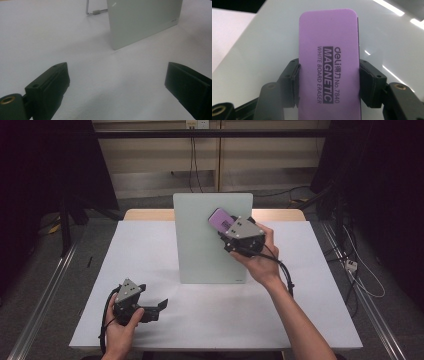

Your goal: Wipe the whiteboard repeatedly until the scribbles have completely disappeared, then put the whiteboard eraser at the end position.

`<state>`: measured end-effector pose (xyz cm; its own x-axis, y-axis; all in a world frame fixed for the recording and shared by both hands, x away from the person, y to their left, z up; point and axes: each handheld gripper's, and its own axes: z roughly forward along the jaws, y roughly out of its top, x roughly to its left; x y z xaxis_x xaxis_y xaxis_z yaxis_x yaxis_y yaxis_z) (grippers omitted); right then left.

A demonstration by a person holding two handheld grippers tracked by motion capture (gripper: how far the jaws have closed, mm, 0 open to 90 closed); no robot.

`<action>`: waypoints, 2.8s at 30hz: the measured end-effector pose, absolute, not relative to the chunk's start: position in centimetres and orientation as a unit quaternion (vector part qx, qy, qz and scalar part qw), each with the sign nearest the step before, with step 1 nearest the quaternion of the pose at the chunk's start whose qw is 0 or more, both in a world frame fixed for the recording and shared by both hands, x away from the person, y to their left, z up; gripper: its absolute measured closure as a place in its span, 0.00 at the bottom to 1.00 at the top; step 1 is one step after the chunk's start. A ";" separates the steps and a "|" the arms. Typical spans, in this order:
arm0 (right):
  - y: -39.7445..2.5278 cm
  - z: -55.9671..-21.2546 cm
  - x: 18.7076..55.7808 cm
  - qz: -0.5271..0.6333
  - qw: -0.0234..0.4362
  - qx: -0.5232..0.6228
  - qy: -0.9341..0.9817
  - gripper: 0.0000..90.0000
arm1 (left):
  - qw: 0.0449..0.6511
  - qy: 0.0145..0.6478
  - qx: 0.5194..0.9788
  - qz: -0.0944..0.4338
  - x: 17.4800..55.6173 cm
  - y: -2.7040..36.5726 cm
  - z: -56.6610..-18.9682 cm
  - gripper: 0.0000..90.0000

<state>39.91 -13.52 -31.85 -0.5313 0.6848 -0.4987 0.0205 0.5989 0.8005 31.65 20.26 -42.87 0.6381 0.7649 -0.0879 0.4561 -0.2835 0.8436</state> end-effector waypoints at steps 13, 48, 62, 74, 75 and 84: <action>-11.0 -37.5 38.1 0.359 0.335 0.202 0.848 0.46 | 0.456 0.394 0.780 0.170 31.6 20.4 -42.9 0.06; -16.4 -37.9 35.9 0.441 0.289 0.256 0.811 0.46 | 0.457 0.400 0.777 0.167 31.4 20.5 -42.9 0.06; -17.5 -38.1 35.7 0.446 0.255 0.263 0.817 0.46 | 0.454 0.394 0.782 0.166 31.5 20.5 -43.0 0.06; -17.5 -38.0 35.8 0.432 0.205 0.267 0.837 0.46 | 0.459 0.396 0.779 0.162 31.4 20.5 -43.0 0.06; -17.6 -37.9 35.7 0.429 0.207 0.263 0.839 0.46 | 0.458 0.396 0.779 0.163 31.4 20.5 -43.0 0.06; -17.9 -37.8 35.4 0.425 0.173 0.266 0.848 0.46 | 0.453 0.395 0.782 0.164 31.4 20.3 -42.9 0.06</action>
